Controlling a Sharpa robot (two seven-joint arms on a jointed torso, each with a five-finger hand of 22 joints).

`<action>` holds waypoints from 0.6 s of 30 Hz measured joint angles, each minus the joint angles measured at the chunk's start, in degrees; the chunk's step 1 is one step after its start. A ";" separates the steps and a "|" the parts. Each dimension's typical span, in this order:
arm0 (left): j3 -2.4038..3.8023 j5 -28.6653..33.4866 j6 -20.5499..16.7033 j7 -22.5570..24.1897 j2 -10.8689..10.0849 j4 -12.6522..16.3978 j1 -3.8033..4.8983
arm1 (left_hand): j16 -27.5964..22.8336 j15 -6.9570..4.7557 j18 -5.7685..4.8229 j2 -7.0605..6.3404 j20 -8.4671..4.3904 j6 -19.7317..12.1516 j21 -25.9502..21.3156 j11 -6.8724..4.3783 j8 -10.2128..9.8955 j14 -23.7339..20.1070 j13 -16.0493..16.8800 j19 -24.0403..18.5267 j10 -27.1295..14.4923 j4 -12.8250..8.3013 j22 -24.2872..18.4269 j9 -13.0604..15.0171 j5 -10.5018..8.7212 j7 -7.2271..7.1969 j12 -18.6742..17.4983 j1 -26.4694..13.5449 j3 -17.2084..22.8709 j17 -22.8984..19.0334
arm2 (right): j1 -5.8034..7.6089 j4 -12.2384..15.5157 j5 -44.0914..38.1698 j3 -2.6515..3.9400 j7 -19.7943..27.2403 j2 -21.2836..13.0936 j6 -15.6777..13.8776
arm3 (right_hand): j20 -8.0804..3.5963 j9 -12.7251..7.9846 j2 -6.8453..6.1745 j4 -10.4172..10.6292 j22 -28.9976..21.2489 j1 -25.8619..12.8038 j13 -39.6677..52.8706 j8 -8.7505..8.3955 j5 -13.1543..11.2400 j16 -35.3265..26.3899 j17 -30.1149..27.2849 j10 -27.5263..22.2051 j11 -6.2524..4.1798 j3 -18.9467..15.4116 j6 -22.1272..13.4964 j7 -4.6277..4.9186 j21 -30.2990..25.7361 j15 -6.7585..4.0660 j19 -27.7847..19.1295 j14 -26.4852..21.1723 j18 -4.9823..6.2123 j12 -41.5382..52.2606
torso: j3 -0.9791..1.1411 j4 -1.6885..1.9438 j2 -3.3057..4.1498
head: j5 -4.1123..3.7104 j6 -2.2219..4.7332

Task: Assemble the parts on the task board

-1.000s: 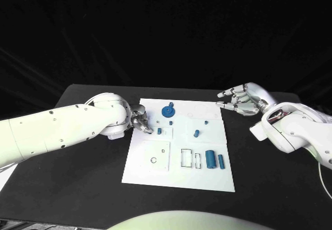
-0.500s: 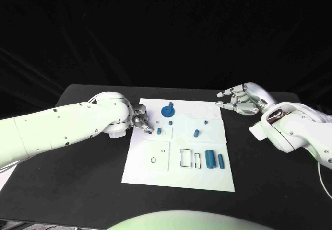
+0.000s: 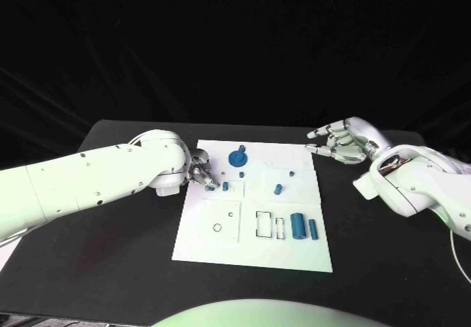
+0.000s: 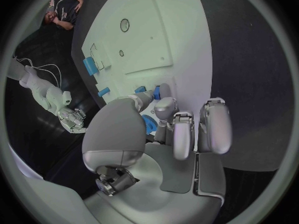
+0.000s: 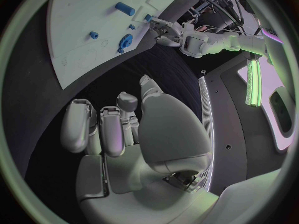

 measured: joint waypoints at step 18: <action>-0.05 -0.40 0.15 -0.66 0.11 -0.41 -0.13 | 0.00 -0.43 0.01 -2.63 -0.21 1.82 0.00 -0.45 0.07 0.02 1.09 0.21 0.84 4.09 0.00 -0.39 0.28 -0.59 0.96 -8.23 -7.57 0.00 | 0.00 -0.02 0.00 -0.01 -0.04 0.02 0.07 | 0.00 -0.01 0.24 0.00 -0.11 -0.23 -0.01 0.00 0.00 0.00 -0.01 0.00 0.00 0.00 0.00 0.00 -0.21 0.00 0.00 0.00 0.00 0.00 | -0.03 0.05 -0.01 | -0.02 0.08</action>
